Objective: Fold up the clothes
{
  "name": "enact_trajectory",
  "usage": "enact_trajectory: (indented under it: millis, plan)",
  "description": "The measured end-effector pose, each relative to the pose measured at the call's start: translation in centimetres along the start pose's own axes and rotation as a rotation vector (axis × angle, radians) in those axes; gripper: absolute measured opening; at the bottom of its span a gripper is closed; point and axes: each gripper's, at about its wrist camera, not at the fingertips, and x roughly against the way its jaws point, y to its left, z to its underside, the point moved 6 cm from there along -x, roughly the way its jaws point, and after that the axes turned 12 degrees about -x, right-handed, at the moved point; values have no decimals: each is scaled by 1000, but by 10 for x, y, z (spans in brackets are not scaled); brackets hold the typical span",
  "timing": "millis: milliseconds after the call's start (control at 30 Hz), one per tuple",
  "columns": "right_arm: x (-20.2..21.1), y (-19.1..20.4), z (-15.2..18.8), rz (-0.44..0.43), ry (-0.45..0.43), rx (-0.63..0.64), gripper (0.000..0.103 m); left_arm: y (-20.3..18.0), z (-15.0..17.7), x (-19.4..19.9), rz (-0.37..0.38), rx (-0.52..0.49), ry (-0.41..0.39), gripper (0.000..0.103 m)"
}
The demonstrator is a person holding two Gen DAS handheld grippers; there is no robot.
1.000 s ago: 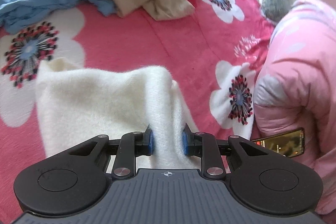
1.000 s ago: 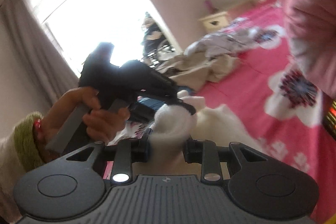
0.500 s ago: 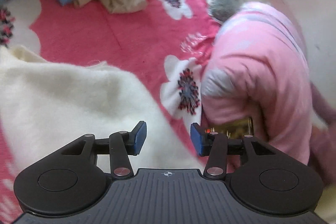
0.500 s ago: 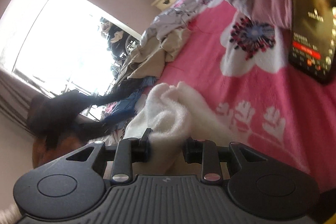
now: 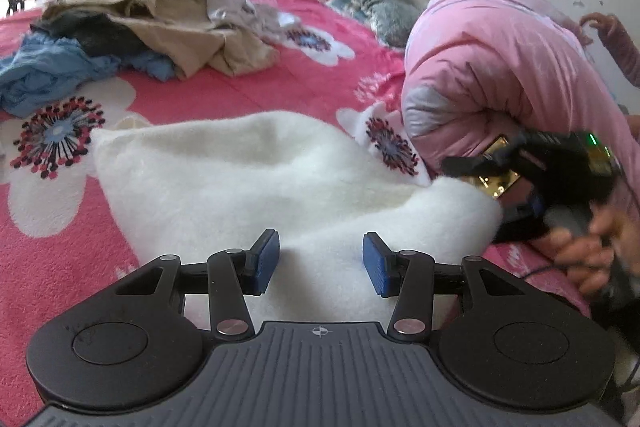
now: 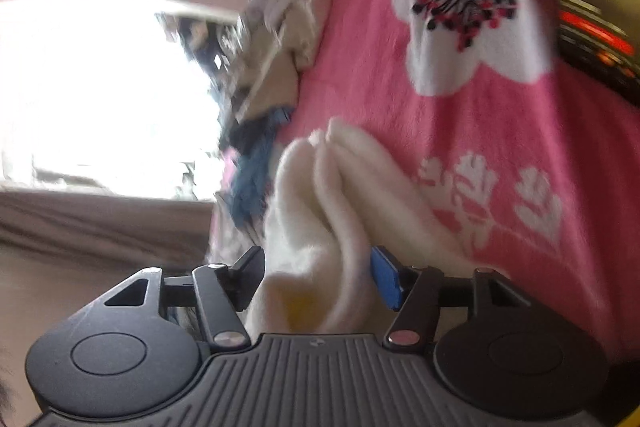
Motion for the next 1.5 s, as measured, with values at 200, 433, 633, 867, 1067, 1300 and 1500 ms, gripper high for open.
enact_trajectory:
  millis: [200, 433, 633, 867, 1067, 1300, 1500]
  plan:
    - [-55, 21, 5, 146, 169, 122, 63, -9, 10, 4, -35, -85, -54, 46]
    - [-70, 81, 29, 103, 160, 476, 28, -17, 14, 8, -60, -155, -119, 45]
    - [-75, 39, 9, 239, 133, 601, 29, -25, 15, -13, -36, -251, -80, 45]
    - [-54, 7, 0, 177, 92, 442, 34, -35, 18, -31, -31, -327, -57, 45]
    - [-2, 88, 41, 239, -16, 771, 31, -34, 21, -27, -27, -306, -60, 45]
    - [-72, 37, 98, 639, 181, 1110, 27, -24, 15, -8, -50, -262, -78, 46]
    - [-76, 37, 91, 611, 133, 1037, 26, -12, 48, 54, -90, -200, -88, 62]
